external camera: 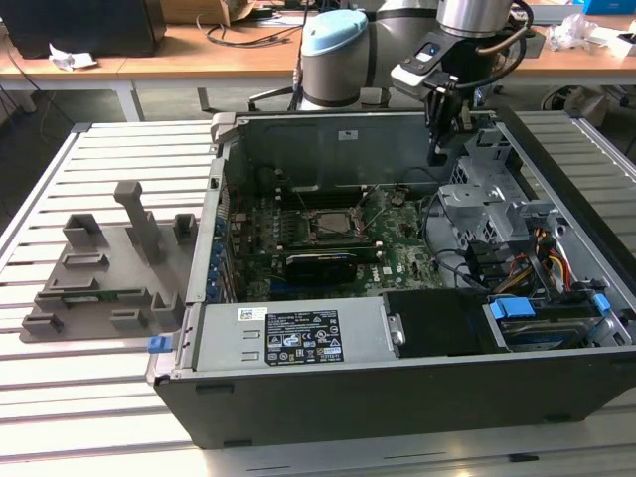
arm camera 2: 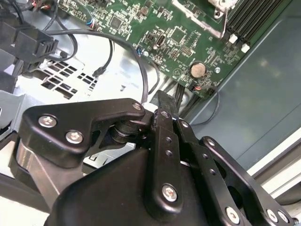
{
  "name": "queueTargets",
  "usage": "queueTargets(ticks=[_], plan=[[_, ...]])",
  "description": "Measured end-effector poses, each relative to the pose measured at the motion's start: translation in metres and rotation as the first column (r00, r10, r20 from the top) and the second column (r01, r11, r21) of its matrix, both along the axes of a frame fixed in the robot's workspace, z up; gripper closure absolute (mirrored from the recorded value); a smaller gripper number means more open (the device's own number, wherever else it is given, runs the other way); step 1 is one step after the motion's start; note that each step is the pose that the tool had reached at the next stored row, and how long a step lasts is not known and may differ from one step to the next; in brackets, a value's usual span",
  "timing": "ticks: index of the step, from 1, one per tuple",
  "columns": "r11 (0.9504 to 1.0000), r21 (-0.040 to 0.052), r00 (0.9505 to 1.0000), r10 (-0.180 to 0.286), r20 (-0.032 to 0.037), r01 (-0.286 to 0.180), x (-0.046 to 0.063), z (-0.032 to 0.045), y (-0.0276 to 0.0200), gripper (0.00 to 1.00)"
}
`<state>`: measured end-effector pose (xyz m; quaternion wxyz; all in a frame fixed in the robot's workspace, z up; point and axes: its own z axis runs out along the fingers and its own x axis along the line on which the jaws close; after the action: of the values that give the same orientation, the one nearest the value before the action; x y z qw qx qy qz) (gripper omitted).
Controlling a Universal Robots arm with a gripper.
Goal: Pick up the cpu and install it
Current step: 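Close the cpu cover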
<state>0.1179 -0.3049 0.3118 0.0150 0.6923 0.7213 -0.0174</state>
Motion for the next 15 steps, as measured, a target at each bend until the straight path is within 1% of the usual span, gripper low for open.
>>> queueTargets(ticks=[5,8,15], plan=[[1.0,0.0,1.0,0.0,-0.0005,0.0,0.014,0.0,0.0,0.89],[1.0,0.0001,1.0,0.0,-0.0006,0.0,0.021,0.0,0.0,0.89],[1.0,0.0,1.0,0.0,-0.0008,0.0,0.032,0.0,0.0,0.89]])
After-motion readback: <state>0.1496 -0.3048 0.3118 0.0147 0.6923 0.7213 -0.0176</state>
